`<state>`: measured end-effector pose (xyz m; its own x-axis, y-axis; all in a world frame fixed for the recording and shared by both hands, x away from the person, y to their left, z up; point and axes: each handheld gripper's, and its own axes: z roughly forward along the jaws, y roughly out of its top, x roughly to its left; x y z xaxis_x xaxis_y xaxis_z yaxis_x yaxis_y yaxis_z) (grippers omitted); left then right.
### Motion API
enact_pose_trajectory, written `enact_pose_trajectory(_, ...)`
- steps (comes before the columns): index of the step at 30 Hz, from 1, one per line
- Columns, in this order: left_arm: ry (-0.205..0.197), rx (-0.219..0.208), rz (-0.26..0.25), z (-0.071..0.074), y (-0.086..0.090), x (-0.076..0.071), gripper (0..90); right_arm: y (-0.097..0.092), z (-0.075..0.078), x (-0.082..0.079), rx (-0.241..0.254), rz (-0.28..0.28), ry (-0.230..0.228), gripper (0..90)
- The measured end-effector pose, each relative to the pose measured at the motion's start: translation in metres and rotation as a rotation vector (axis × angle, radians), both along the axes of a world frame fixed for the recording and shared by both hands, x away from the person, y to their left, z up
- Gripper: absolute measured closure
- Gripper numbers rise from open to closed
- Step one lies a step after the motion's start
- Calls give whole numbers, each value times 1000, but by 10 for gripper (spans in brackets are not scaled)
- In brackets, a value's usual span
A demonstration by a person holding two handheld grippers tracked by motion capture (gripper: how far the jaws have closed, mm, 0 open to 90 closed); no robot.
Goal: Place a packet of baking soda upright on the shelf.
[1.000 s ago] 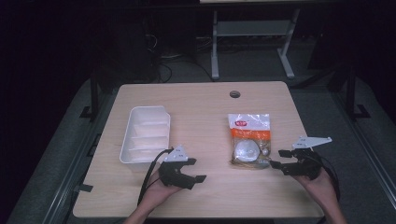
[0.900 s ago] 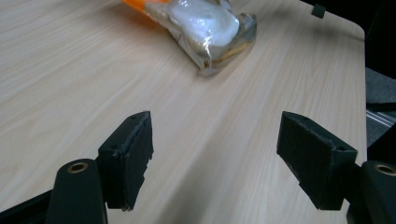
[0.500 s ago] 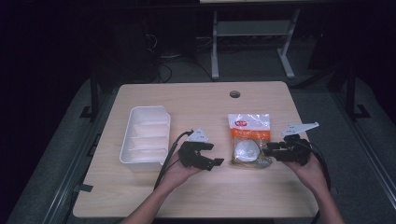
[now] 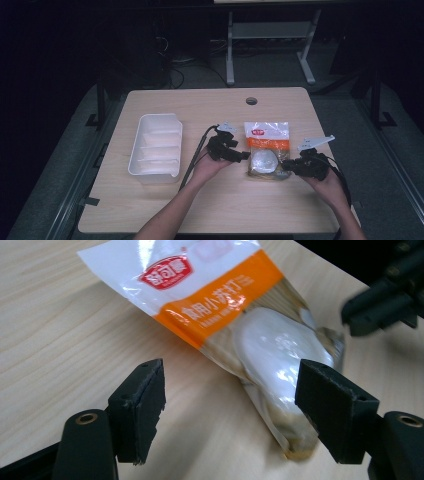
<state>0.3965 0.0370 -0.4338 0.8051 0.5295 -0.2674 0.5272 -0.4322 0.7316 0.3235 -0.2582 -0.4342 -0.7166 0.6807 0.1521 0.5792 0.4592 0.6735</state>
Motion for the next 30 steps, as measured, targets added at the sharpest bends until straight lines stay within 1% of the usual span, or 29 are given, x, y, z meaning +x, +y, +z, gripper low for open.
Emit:
enact_pose_trajectory(2, 27, -18, 12, -2, -3, 7, 278, 3, -4, 0, -21, 10, 10, 792)
enact_pose_trajectory(3, 45, -32, 24, -3, -7, 12, 278, 4, -4, 0, -24, 9, 15, 793)
enact_pose_trajectory(4, 47, -37, 27, -4, -8, 14, 278, 5, -6, 1, -31, 15, 15, 793)
enact_pose_trajectory(6, 52, -35, 30, -4, -10, 17, 281, 7, -8, 1, -40, 17, 25, 793)
enact_pose_trajectory(8, 74, -23, 34, -7, -16, 23, 280, 8, -10, 1, -48, 22, 30, 792)
enact_pose_trajectory(9, 81, -29, 40, -8, -18, 25, 279, 10, -12, 1, -61, 24, 30, 791)
enact_pose_trajectory(10, 89, -38, 45, -10, -20, 27, 280, 10, -12, 1, -57, 23, 25, 791)
enact_pose_trajectory(11, 106, -42, 48, -11, -22, 29, 282, 10, -12, 1, -55, 23, 27, 791)
enact_pose_trajectory(12, 121, -48, 53, -14, -24, 31, 282, 9, -13, 2, -43, 20, 34, 790)
enact_pose_trajectory(13, 132, -50, 54, -16, -26, 32, 282, 9, -13, 2, -43, 20, 34, 790)
enact_pose_trajectory(15, 167, -50, 62, -22, -30, 35, 293, 8, -13, 2, -39, 19, 36, 790)
enact_pose_trajectory(16, 167, -50, 62, -22, -30, 35, 302, 8, -13, 2, -39, 19, 36, 790)
enact_pose_trajectory(17, 188, -55, 62, -24, -33, 37, 314, 9, -14, 1, -46, 23, 24, 789)
enact_pose_trajectory(19, 195, -57, 65, -25, -34, 38, 327, 9, -14, 0, -46, 22, 22, 786)
enact_pose_trajectory(20, 199, -55, 67, -25, -35, 39, 353, 8, -15, -1, -41, 23, 13, 785)
enact_pose_trajectory(21, 199, -56, 66, -25, -36, 39, 353, 8, -15, -1, -41, 23, 13, 785)
enact_pose_trajectory(22, 201, -60, 66, -26, -36, 40, 416, 8, -15, -1, -43, 22, 11, 784)
enact_pose_trajectory(23, 206, -65, 66, -26, -36, 40, 416, 8, -15, -1, -43, 22, 11, 784)
enact_pose_trajectory(26, 238, -70, 62, -29, -38, 42, 505, 9, -15, -2, -49, 27, 6, 784)
enact_pose_trajectory(27, 252, -80, 59, -30, -37, 42, 544, 9, -15, -2, -50, 28, 5, 784)
enact_pose_trajectory(28, 267, -93, 59, -30, -36, 43, 544, 9, -15, -2, -50, 28, 5, 784)
enact_pose_trajectory(30, 289, -108, 53, -31, -35, 44, 591, 9, -15, -2, -52, 29, 3, 783)
